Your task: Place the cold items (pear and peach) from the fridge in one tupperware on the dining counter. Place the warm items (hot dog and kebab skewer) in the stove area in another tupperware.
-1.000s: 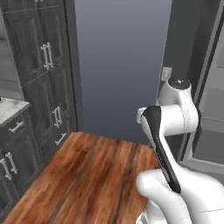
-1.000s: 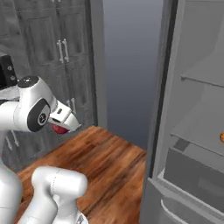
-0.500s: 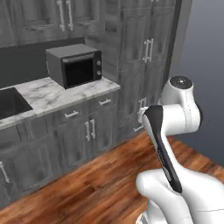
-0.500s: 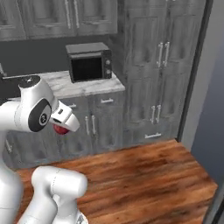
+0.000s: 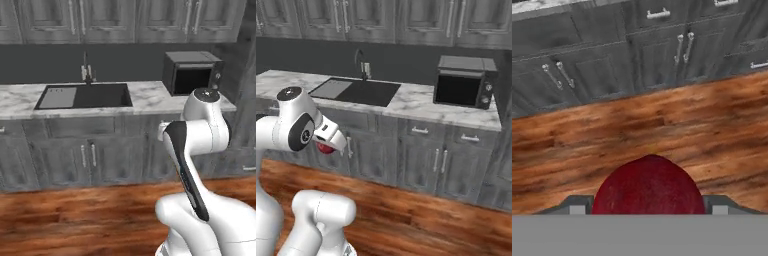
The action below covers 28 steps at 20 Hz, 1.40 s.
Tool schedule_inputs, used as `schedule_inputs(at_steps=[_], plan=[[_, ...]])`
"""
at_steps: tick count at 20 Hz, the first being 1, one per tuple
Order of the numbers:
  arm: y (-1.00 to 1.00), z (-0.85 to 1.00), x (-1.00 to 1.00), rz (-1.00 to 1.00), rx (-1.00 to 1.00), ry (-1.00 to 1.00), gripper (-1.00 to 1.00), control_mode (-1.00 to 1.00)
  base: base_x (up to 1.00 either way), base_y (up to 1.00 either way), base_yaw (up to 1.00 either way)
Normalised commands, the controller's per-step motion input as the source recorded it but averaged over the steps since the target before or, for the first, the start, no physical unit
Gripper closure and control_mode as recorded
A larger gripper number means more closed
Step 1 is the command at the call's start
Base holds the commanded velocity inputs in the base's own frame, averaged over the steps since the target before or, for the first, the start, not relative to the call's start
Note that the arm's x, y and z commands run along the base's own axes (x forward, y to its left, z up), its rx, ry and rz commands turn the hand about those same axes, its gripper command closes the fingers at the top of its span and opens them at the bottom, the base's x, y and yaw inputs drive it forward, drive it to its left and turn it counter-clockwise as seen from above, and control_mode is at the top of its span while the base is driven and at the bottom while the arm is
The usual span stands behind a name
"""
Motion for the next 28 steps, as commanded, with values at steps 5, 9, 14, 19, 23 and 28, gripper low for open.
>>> schedule_inputs(at_steps=[5,9,14,19,23,28], plan=[[0.00,0.00,0.00,0.00,0.00,0.00,1.00,1.00,0.38,0.07,0.89],[0.00,0.00,0.00,0.00,0.00,0.00,1.00,1.00,0.44,0.00,0.96],[0.00,0.00,0.00,0.00,0.00,0.00,1.00,1.00,0.45,-0.01,1.00],[0.00,0.00,0.00,0.00,0.00,0.00,1.00,1.00,0.44,0.00,0.98],[0.00,0.00,0.00,0.00,0.00,0.00,1.00,1.00,0.49,-0.03,0.90],[0.00,0.00,0.00,0.00,0.00,0.00,1.00,1.00,0.96,-0.49,0.49]])
